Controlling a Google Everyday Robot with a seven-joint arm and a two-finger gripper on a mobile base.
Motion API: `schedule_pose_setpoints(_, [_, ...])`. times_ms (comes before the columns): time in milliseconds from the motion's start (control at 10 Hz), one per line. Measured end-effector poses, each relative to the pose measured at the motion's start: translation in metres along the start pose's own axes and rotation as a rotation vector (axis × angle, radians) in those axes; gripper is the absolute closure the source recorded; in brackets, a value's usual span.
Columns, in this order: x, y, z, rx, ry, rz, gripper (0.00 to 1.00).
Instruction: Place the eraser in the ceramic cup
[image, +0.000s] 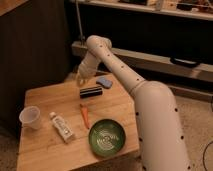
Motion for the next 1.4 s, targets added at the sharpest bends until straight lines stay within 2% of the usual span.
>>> schedule_pose_setpoints(100, [-0.001, 0.002, 0.004, -0.02, 0.039, 0.053, 0.2])
schedule_pose_setpoints(200, [-0.006, 0.003, 0.005, -0.044, 0.134, 0.158, 0.2])
schedule_pose_setpoints(300, [-0.002, 0.011, 0.004, -0.037, 0.18, 0.232, 0.2])
schedule_pose_setpoints(500, [0.0, 0.015, 0.005, -0.007, 0.183, 0.274, 0.2])
schedule_pose_setpoints(900, [0.0, 0.013, 0.005, 0.0, 0.185, 0.28, 0.2])
schedule_pose_setpoints(1000, [0.004, 0.012, 0.005, 0.013, 0.19, 0.309, 0.2])
schedule_pose_setpoints(1100, [0.014, 0.011, 0.006, 0.02, 0.199, 0.345, 0.2])
schedule_pose_setpoints(1400, [0.068, 0.005, 0.019, 0.045, 0.217, 0.478, 0.2])
